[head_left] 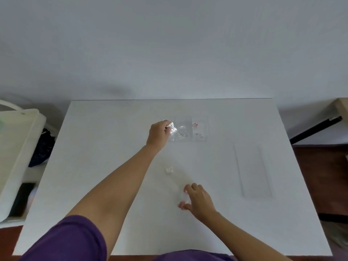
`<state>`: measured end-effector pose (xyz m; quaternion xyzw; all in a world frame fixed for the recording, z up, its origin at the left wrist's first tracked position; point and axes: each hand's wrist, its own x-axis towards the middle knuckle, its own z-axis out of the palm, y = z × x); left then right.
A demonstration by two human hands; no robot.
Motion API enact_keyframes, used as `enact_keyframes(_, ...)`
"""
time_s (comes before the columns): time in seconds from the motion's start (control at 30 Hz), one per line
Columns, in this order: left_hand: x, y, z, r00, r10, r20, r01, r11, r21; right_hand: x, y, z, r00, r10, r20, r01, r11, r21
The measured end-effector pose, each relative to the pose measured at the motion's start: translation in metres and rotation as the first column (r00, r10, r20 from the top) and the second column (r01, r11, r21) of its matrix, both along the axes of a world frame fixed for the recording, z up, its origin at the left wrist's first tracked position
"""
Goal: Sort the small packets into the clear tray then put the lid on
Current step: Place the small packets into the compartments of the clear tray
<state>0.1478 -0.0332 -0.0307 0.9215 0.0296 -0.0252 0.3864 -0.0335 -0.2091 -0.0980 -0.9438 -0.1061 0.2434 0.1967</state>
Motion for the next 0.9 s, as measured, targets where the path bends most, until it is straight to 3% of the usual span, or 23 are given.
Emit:
enact_keyframes(0.27,0.028,-0.029,-0.013,0.999,0.012,-0.037,-0.009,0.998,0.07,0.0,0.004,-0.004,0.993,-0.101,-0.055,0.104,0.993,0.06)
enact_keyframes(0.57,0.039,-0.041,-0.031,0.988,-0.106,-0.108,0.126,0.973,0.193,-0.002,-0.003,-0.009,0.97,-0.213,-0.119,0.229,0.964,0.134)
enact_keyframes(0.9,0.018,-0.025,-0.024,0.981,-0.189,0.042,0.174,0.955,0.24,0.016,-0.014,-0.003,0.926,-0.315,-0.207,0.361,0.898,0.25)
